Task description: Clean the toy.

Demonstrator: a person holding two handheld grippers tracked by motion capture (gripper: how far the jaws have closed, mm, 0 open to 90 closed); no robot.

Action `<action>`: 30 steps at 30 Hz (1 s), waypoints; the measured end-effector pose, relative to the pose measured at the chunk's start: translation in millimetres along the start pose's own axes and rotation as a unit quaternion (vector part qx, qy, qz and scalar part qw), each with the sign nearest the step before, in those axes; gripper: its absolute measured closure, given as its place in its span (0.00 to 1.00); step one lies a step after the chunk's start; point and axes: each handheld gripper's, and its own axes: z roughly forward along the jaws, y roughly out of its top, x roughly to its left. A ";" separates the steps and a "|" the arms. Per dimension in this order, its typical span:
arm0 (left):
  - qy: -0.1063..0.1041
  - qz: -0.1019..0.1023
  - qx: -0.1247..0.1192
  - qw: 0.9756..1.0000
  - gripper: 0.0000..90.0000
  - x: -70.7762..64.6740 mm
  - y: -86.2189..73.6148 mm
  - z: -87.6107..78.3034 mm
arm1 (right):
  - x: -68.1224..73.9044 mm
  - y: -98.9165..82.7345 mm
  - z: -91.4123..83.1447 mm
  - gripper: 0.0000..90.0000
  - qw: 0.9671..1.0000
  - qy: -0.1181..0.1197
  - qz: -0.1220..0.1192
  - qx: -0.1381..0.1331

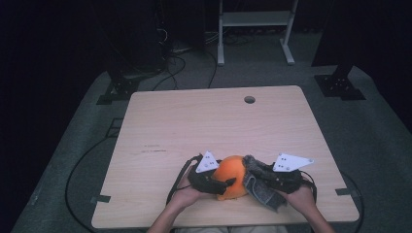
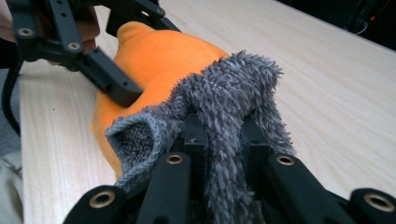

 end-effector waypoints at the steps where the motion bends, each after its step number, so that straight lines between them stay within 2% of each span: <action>1: 0.003 0.017 -0.014 1.000 0.37 -1.6 0.9 -1.4 | 0.7 0.7 -2.5 0.85 1.000 -0.010 -0.007 -0.006; 2: 0.008 0.031 -0.024 0.999 0.38 -2.9 1.7 -1.9 | 1.4 2.0 -4.7 0.85 1.000 -0.017 -0.011 -0.011; 3: 0.013 0.059 -0.032 0.998 0.39 -5.1 3.0 -2.3 | 1.6 3.1 -6.1 0.85 1.000 -0.019 -0.013 -0.017; 5: 0.017 0.090 -0.032 0.995 0.39 -6.9 2.0 -1.1 | 1.9 5.6 -6.6 0.85 0.999 -0.019 -0.011 -0.030; 6: 0.013 0.091 -0.024 0.995 0.37 -5.4 0.2 -0.6 | 1.8 6.0 -4.3 0.85 0.999 -0.017 -0.014 -0.025; 7: 0.010 0.079 -0.026 0.997 0.32 -2.3 -1.7 -1.2 | 1.8 5.0 -1.2 0.85 1.000 -0.013 -0.014 -0.018; 9: 0.005 0.035 -0.029 0.999 0.20 4.8 -1.7 -3.3 | 1.8 2.0 4.2 0.85 1.000 0.002 -0.002 -0.018; 11: 0.011 -0.004 -0.035 0.999 0.14 9.6 0.2 -4.1 | 4.9 1.5 7.3 0.85 1.000 0.011 -0.003 -0.021; 12: 0.010 -0.006 -0.026 1.000 0.14 10.2 -0.1 -3.2 | 6.9 1.3 8.3 0.85 0.999 0.019 -0.006 -0.026; 13: 0.004 -0.001 -0.016 1.000 0.19 9.6 -1.6 -1.8 | 8.0 1.0 8.7 0.85 0.999 0.022 -0.007 -0.027; 14: 0.006 0.010 -0.019 1.000 0.27 7.4 -4.1 -1.0 | 8.5 0.8 8.7 0.85 0.999 0.020 -0.011 -0.026; 15: 0.007 0.015 -0.020 1.000 0.32 5.5 -5.3 -0.1 | 7.2 0.0 7.9 0.85 0.999 0.022 -0.010 -0.021; 17: 0.007 0.022 -0.018 1.000 0.36 3.1 -5.3 0.5 | -0.1 -4.0 5.6 0.85 1.000 0.024 -0.001 -0.015; 20: -0.001 0.032 -0.017 0.999 0.38 2.1 -6.8 -0.9 | -15.1 -10.7 0.2 0.85 1.000 0.004 0.017 0.008; 22: -0.009 0.046 -0.015 0.999 0.39 1.1 -7.6 -2.0 | -21.1 -13.7 -4.5 0.85 1.000 0.003 0.028 0.010; 24: -0.021 0.059 -0.014 0.998 0.39 -0.4 -7.8 -1.7 | -20.2 -9.2 -8.8 0.85 0.999 0.019 0.032 -0.014; 26: -0.028 0.077 -0.010 0.997 0.40 -2.7 -7.8 -1.9 | -15.3 0.5 -9.0 0.85 0.998 0.040 0.024 -0.040; 27: -0.030 0.079 -0.009 0.996 0.39 -3.6 -7.3 -3.0 | -13.3 3.0 -6.9 0.85 0.998 0.044 0.020 -0.039; 28: -0.032 0.081 -0.006 0.996 0.38 -3.5 -6.6 -4.2 | -10.8 4.6 -2.5 0.85 0.998 0.048 0.012 -0.025; 29: -0.028 0.075 -0.002 0.997 0.32 -2.6 -4.3 -5.1 | -8.2 4.0 1.9 0.85 0.999 0.047 0.004 -0.011; 30: -0.022 0.067 0.002 0.997 0.24 -1.4 -2.0 -5.4 | -5.9 2.5 4.1 0.85 0.999 0.043 0.000 -0.010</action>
